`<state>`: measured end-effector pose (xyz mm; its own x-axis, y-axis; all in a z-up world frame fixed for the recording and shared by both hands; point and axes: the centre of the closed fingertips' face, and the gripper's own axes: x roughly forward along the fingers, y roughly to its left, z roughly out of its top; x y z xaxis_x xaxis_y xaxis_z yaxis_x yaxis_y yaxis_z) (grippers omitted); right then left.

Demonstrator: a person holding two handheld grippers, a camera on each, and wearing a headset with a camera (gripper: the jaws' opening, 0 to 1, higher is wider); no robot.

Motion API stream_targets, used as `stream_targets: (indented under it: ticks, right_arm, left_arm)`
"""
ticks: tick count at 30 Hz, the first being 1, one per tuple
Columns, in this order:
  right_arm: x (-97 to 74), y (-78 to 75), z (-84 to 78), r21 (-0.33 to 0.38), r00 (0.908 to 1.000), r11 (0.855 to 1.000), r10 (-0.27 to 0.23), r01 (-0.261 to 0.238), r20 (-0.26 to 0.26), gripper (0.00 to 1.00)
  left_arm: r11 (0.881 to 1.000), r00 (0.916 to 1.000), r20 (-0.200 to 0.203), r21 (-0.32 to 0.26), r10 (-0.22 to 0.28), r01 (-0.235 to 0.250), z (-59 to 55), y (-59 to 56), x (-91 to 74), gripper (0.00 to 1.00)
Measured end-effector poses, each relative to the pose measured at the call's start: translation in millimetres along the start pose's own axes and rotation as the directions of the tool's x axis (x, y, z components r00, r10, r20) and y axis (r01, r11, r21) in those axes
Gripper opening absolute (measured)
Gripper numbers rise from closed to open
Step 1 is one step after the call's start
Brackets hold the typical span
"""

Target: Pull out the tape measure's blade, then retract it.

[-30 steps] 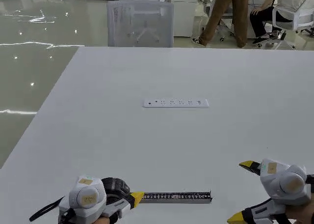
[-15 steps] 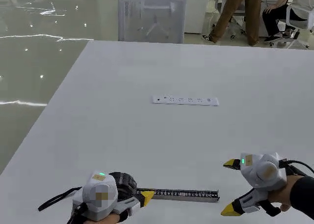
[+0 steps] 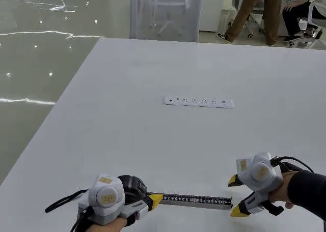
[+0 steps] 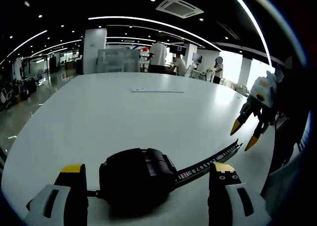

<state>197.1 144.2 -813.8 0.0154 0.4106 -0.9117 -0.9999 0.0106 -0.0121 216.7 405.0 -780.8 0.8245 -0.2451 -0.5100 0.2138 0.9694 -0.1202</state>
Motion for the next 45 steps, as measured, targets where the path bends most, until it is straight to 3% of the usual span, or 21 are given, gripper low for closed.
stream_targets:
  ticks: [8, 19, 23, 24, 28, 35, 37, 45]
  right_arm:
    - [7.5, 2.5, -2.4, -0.007, 0.9993, 1.0, 0.029, -0.029, -0.023, 0.23]
    - [11.3, 2.8, -5.6, 0.009, 0.9986, 0.999, 0.037, -0.036, -0.038, 0.17]
    - [11.4, 2.2, -5.2, 0.011, 0.9986, 0.999, 0.03, -0.03, -0.044, 0.14]
    - [11.5, 1.8, -5.3, 0.012, 0.9986, 1.0, 0.029, -0.029, -0.045, 0.14]
    - [11.7, 1.9, -5.4, 0.015, 0.9984, 0.999, 0.03, -0.029, -0.048, 0.13]
    - [12.5, 2.6, -5.6, 0.018, 0.9981, 1.0, 0.019, -0.018, -0.059, 0.13]
    - [12.7, 2.9, -5.6, 0.007, 0.9973, 1.0, 0.021, -0.02, -0.07, 0.13]
    - [13.2, 2.4, -6.3, 0.029, 0.9972, 0.999, 0.018, -0.016, -0.073, 0.12]
  left_arm:
    - [1.0, 0.9998, -0.018, -0.008, -0.003, 0.003, -3.4, -0.4, -0.3, 0.98]
    - [0.999, 0.9983, -0.056, -0.04, -0.013, 0.011, -9.7, -1.5, -0.8, 0.89]
    - [1.0, 0.999, -0.042, -0.024, -0.013, 0.012, -7.8, -2.0, -0.6, 0.89]
    - [0.999, 0.9993, -0.021, -0.02, -0.032, 0.032, -6.5, -4.7, 0.7, 0.88]
    - [0.999, 0.9992, -0.022, -0.006, -0.034, 0.034, -6.8, -6.4, 1.2, 0.87]
    - [1.0, 0.9997, -0.021, -0.024, -0.016, 0.015, -6.7, -0.8, 2.4, 0.85]
    - [0.999, 0.9997, -0.013, -0.035, -0.02, 0.02, -6.1, -1.1, 2.9, 0.8]
    - [0.997, 0.9997, -0.015, -0.071, 0.02, -0.021, -8.6, 6.8, 8.2, 0.73]
